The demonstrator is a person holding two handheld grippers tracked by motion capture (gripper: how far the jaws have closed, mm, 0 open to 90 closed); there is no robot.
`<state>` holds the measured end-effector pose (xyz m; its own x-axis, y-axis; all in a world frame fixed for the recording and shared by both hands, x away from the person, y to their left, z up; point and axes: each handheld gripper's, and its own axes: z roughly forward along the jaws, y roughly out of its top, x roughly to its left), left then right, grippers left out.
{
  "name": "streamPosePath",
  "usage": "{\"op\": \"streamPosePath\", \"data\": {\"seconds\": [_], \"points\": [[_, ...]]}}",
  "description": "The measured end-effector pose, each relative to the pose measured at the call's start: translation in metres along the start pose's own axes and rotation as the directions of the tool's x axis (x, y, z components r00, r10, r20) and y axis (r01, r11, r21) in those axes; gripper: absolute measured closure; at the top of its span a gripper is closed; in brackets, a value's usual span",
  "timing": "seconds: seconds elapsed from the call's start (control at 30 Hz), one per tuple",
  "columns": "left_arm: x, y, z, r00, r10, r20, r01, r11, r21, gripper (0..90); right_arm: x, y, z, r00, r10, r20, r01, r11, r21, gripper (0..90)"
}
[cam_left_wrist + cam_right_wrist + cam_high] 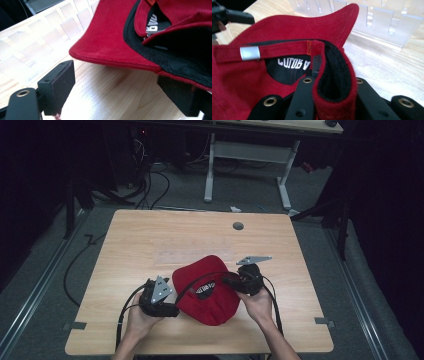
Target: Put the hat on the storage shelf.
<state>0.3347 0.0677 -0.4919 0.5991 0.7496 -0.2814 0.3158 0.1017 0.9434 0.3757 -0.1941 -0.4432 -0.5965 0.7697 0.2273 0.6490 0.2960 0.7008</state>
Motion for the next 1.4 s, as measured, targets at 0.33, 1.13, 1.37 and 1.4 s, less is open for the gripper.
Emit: {"op": "streamPosePath", "data": {"seconds": [0.33,1.13,1.37,1.4], "points": [[-0.009,0.007,0.002,0.9969,0.054,0.057,-0.054,0.9985,-0.005,14.2,-0.002,-0.005,0.0,0.9992,0.017,-0.037,-0.016,0.999,0.028,82.5],[-0.015,0.023,-0.006,0.9887,0.042,0.144,-0.046,0.9988,0.02,79.0,0.001,-0.005,0.003,0.9843,0.011,-0.176,-0.01,1.0,0.01,81.2],[-0.016,0.034,-0.008,0.9863,0.068,0.15,-0.071,0.9973,0.016,80.7,-0.003,-0.004,-0.003,0.9806,0.015,-0.195,-0.026,0.998,-0.054,70.5],[-0.015,0.035,-0.007,0.9866,0.068,0.148,-0.072,0.9973,0.018,80.7,-0.005,-0.004,-0.004,0.9816,0.02,-0.19,-0.033,0.998,-0.061,68.0]]}}
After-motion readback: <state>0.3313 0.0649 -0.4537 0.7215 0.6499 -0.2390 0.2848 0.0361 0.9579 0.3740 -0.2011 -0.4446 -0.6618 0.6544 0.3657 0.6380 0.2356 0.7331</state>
